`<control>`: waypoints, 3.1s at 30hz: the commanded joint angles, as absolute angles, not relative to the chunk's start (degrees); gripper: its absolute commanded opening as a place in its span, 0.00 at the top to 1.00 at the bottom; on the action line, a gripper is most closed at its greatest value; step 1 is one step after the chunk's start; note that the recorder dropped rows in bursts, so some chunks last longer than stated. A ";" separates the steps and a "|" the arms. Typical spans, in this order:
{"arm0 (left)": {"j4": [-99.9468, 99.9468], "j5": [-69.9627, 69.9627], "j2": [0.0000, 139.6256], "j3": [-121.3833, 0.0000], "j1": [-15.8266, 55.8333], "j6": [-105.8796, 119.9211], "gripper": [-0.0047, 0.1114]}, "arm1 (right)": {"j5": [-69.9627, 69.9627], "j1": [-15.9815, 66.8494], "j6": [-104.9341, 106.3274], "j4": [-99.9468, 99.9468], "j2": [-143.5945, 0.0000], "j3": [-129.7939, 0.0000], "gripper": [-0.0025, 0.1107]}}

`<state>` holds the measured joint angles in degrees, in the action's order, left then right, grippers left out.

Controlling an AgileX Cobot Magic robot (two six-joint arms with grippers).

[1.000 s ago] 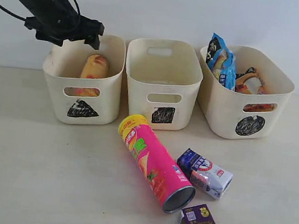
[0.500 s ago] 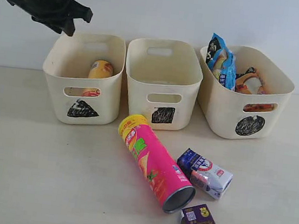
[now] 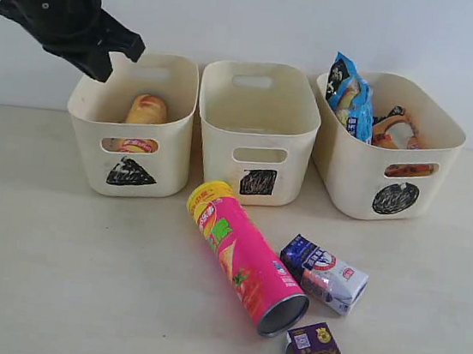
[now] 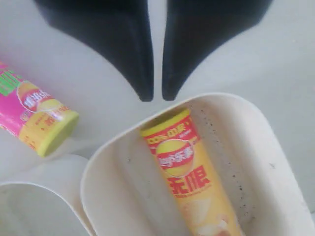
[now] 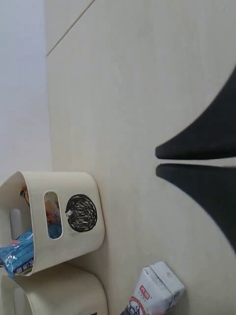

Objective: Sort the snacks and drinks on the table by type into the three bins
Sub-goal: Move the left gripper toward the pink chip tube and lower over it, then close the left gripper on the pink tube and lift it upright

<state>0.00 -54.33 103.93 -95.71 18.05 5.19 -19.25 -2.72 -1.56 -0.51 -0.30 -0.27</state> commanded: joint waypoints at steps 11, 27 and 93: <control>-1.11 -52.44 97.16 -83.52 29.15 1.03 0.93 | -19.04 -2.87 -1.50 -0.38 0.00 0.00 0.98; -5.16 -49.33 99.43 -82.43 36.67 -11.96 0.93 | -19.04 -2.87 -1.50 -0.48 0.00 0.00 0.98; 19.38 -46.56 126.47 -85.82 43.17 -38.24 0.93 | -19.04 -2.87 -1.50 -0.48 0.00 0.00 0.98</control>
<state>22.29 -42.28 126.27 -86.19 42.70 -42.82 -19.25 -2.72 -1.56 -0.51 -0.30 -0.27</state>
